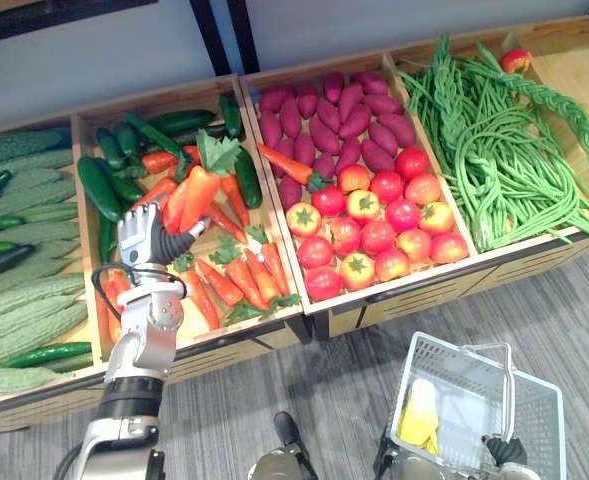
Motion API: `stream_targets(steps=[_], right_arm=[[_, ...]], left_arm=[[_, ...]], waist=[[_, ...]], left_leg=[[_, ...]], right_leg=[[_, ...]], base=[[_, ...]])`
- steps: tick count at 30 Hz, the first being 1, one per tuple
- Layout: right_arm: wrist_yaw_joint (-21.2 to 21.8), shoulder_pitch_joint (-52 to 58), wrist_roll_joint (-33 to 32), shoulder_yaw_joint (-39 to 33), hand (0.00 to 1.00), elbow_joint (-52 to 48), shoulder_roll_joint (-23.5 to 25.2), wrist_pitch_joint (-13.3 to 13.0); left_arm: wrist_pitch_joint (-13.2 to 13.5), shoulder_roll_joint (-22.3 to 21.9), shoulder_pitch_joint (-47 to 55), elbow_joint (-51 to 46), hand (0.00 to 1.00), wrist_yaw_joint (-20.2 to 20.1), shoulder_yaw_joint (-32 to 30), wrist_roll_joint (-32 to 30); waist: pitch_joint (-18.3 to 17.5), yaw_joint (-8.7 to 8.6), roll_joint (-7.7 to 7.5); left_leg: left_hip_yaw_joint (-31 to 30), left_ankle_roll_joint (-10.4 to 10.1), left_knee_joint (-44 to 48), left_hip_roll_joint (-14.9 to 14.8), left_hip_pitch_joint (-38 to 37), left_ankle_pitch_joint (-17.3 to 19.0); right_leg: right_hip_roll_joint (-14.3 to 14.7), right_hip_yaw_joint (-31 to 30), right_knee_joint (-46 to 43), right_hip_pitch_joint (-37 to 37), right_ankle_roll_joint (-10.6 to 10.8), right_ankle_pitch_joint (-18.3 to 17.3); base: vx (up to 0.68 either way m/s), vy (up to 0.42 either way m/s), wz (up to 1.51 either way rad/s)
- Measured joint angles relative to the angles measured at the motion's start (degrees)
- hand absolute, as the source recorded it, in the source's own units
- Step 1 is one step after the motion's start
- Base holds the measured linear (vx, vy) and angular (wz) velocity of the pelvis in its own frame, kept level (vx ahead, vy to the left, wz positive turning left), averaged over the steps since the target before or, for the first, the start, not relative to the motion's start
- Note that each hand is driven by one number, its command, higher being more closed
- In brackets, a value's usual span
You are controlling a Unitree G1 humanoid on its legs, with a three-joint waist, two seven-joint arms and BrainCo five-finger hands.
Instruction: Pick vegetable in the basket
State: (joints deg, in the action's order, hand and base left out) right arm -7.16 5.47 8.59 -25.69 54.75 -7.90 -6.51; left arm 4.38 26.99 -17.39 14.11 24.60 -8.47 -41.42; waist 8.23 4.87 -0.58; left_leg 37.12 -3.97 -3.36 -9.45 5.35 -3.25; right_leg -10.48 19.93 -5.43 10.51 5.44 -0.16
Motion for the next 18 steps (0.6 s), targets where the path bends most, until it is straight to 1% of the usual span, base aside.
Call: stream_targets(steps=[2,4,6,8,9,10,13,14,16,18], right_arm=[[0.0,1.01,0.1,-1.16,1.0,0.07,-0.01,0.1],[0.01,2.6,0.23,-2.25,1.0,0.09,-0.03,0.43],[0.03,2.67,0.67,-3.13,1.0,0.08,-0.26,0.86],[0.06,2.68,2.7,-3.05,1.0,0.07,-1.08,1.06],[0.17,2.24,4.12,-2.81,1.0,0.01,-2.44,1.07],[0.25,1.75,6.36,-1.82,1.0,-0.4,-4.52,1.07],[0.75,1.35,9.67,2.17,1.0,-4.26,-9.29,1.05],[1.4,1.38,11.12,4.99,1.0,-7.99,-11.96,0.98],[2.56,2.7,13.48,9.83,1.0,-15.8,-17.54,-0.29],[2.79,3.26,13.97,12.92,1.0,-20.08,-20.92,-1.67]], left_arm=[[0.04,-0.46,1.98,-3.43,1.0,0.02,-0.01,-0.02],[0.46,-2.09,4.58,-7.88,1.0,0.08,0.0,0.0],[1.0,-2.68,6.38,-10.4,1.0,0.21,0.46,0.02],[2.2,-2.86,7.52,-13.53,1.0,0.21,2.19,0.05],[3.83,-2.84,8.39,-15.84,1.0,0.12,3.64,0.1],[6.21,-2.78,8.97,-17.27,1.0,-0.08,5.24,0.14],[9.12,-2.76,9.36,-19.38,1.0,-0.79,8.78,0.75],[10.2,-2.66,10.18,-20.84,1.0,-1.47,10.56,0.99],[13.5,-1.91,11.39,-22.36,1.0,-3.92,14.57,3.02],[15.3,-1.08,11.45,-22.62,1.0,-5.37,16.66,3.37]], waist=[[-1.18,-0.06,0.15],[-3.61,-0.13,0.19],[-4.29,-0.21,0.13],[-4.83,-0.5,0.02],[-5.15,-0.74,0.04],[-5.39,-1.07,0.15],[-5.46,-2.08,0.21],[-5.51,-2.92,0.2],[-6.28,-3.95,0.57],[-7.16,-4.72,0.73]], left_leg=[[0.15,0.15,-0.8,0.42,-0.62,-0.17],[0.61,0.2,-1.49,0.72,-1.02,-0.31],[1.88,0.16,-1.96,0.87,-2.69,-0.45],[3.42,-0.07,-1.99,0.83,-3.88,-0.27],[4.87,-0.22,-2.03,0.82,-4.55,-0.13],[6.5,-0.32,-2.04,0.82,-5.22,0.09],[10.45,-0.88,-2.03,0.66,-7.34,0.59],[13.08,-1.37,-2.03,0.54,-8.73,0.94],[17.87,-2.5,-1.91,0.17,-11.33,1.78],[20.74,-3.02,-1.36,-0.18,-12.22,2.14]], right_leg=[[-0.04,-0.05,0.82,-0.6,0.07,0.06],[0.03,-0.46,1.39,-0.76,0.36,0.33],[0.24,-1.74,1.55,-1.41,0.44,0.5],[0.61,-3.2,2.2,-1.88,0.41,0.96],[0.91,-4.58,2.8,-1.85,0.37,1.59],[1.26,-6.29,3.59,-1.82,0.38,2.31],[2.24,-10.04,4.66,-1.69,0.27,3.56],[2.84,-12.47,4.91,-1.62,0.32,3.92],[4.37,-17.1,5.27,-1.25,0.26,4.31],[5.37,-19.69,5.26,-0.59,0.19,4.47]], base=[[-0.02,-0.004,0.0],[0.0,-0.01,-0.07],[0.01,-0.012,-0.3],[-0.02,-0.02,-0.42],[-0.03,-0.02,-0.62],[-0.05,-0.023,-0.68],[-0.05,-0.02,-0.82],[-0.04,-0.024,-1.1],[-0.02,-0.033,-1.2],[0.0,-0.039,-0.89]])
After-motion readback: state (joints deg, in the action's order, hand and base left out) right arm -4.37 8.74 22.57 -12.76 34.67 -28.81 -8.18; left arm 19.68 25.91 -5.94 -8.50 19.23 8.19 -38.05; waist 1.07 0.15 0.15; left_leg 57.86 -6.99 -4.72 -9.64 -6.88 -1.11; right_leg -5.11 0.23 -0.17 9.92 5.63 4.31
